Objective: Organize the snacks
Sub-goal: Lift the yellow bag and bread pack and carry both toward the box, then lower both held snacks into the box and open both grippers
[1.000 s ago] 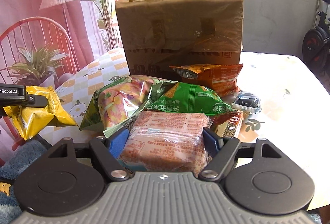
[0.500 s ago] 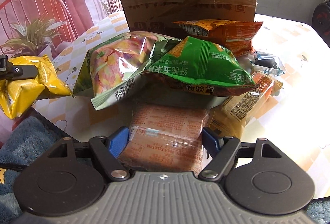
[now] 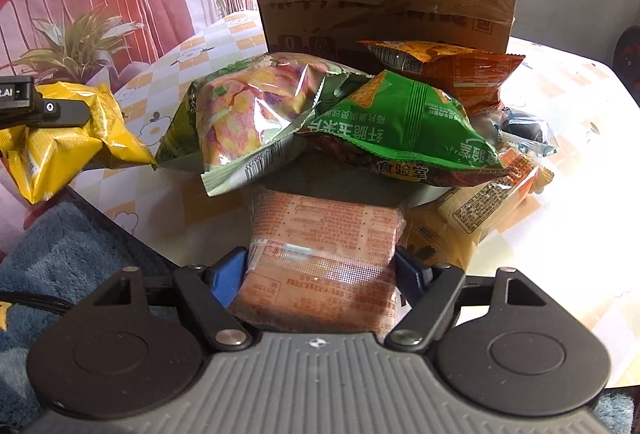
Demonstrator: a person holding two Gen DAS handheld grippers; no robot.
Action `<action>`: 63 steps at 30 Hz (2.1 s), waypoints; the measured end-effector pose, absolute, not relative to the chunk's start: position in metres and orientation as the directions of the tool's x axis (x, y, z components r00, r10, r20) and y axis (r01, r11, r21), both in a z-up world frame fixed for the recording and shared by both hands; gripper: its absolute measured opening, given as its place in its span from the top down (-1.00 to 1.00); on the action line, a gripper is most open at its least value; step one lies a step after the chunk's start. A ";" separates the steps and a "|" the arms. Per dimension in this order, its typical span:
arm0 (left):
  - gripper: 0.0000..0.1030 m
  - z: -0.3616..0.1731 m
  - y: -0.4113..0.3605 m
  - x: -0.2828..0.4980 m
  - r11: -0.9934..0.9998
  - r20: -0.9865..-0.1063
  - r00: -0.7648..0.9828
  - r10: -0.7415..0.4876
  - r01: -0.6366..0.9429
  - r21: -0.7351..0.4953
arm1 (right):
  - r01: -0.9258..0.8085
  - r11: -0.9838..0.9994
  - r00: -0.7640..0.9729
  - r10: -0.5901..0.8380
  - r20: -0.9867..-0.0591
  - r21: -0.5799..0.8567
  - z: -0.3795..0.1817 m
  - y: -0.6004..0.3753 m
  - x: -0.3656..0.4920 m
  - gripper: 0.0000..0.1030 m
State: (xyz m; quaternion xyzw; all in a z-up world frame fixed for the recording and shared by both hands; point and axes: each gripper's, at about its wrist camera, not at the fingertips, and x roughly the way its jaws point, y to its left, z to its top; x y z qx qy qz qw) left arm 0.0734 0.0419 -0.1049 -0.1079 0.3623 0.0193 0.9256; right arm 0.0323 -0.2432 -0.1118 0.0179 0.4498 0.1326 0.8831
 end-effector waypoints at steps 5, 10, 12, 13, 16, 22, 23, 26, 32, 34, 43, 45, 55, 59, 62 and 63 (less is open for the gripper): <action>-0.33 -0.101 0.041 0.069 0.974 -0.660 0.749 -0.057 -0.102 -0.201 | -0.190 0.967 0.600 0.251 -0.760 0.170 -0.090 -0.259 0.013 -0.50; -0.33 -0.094 0.039 0.064 0.977 -0.634 0.771 -0.059 -0.086 -0.196 | -0.162 0.973 0.662 0.230 -0.714 0.163 -0.073 -0.266 0.005 -0.50; -0.33 -0.088 0.039 0.063 0.980 -0.613 0.789 -0.045 -0.083 -0.178 | -0.159 0.976 0.693 0.219 -0.687 0.151 -0.065 -0.268 0.004 -0.50; -0.33 -0.085 0.040 0.062 0.982 -0.600 0.799 -0.037 -0.082 -0.170 | -0.163 0.975 0.711 0.223 -0.667 0.152 -0.061 -0.270 0.004 -0.50; -0.33 -0.070 0.040 0.061 0.989 -0.544 0.839 -0.025 -0.058 -0.135 | -0.162 0.975 0.758 0.222 -0.613 0.153 -0.046 -0.281 0.006 -0.50; -0.33 -0.048 0.033 0.074 0.997 -0.460 0.887 -0.023 -0.011 -0.071 | -0.133 0.986 0.831 0.167 -0.530 0.102 -0.025 -0.297 0.026 -0.50; -0.33 -0.046 0.031 0.078 0.998 -0.451 0.892 -0.027 -0.002 -0.063 | -0.129 0.987 0.840 0.160 -0.518 0.095 -0.023 -0.300 0.031 -0.50; -0.33 -0.036 0.025 0.088 0.999 -0.416 0.909 -0.035 0.024 -0.031 | -0.117 0.990 0.865 0.138 -0.483 0.073 -0.018 -0.304 0.043 -0.50; -0.33 -0.014 0.005 0.113 0.997 -0.338 0.939 -0.063 0.077 0.028 | -0.127 0.990 0.896 0.143 -0.420 0.065 -0.005 -0.313 0.064 -0.50; -0.33 -0.008 -0.004 0.121 0.995 -0.321 0.944 -0.073 0.092 0.044 | -0.125 0.991 0.906 0.132 -0.402 0.045 -0.001 -0.314 0.074 -0.50; -0.33 0.010 -0.037 0.170 0.984 -0.334 0.930 -0.152 0.175 0.041 | -0.114 0.990 0.924 0.135 -0.358 0.078 0.016 -0.331 0.118 -0.50; -0.33 0.012 -0.042 0.186 0.981 -0.347 0.924 -0.162 0.188 0.044 | -0.114 0.990 0.926 0.134 -0.352 0.078 0.020 -0.333 0.127 -0.50; -0.33 0.029 -0.074 0.266 0.969 -0.329 0.918 -0.220 0.245 0.037 | -0.119 0.992 0.941 0.124 -0.315 0.035 0.049 -0.333 0.200 -0.50; -0.34 0.025 -0.097 0.297 0.961 -0.341 0.912 -0.228 0.266 0.069 | -0.127 0.991 0.932 0.129 -0.337 0.027 0.047 -0.321 0.242 -0.50; -0.34 0.018 -0.109 0.320 0.955 -0.378 0.894 -0.239 0.287 0.076 | -0.138 0.990 0.917 0.135 -0.375 0.020 0.039 -0.313 0.268 -0.50; -0.34 0.016 -0.112 0.327 0.953 -0.392 0.888 -0.242 0.292 0.074 | -0.145 0.989 0.907 0.144 -0.395 0.028 0.036 -0.311 0.277 -0.50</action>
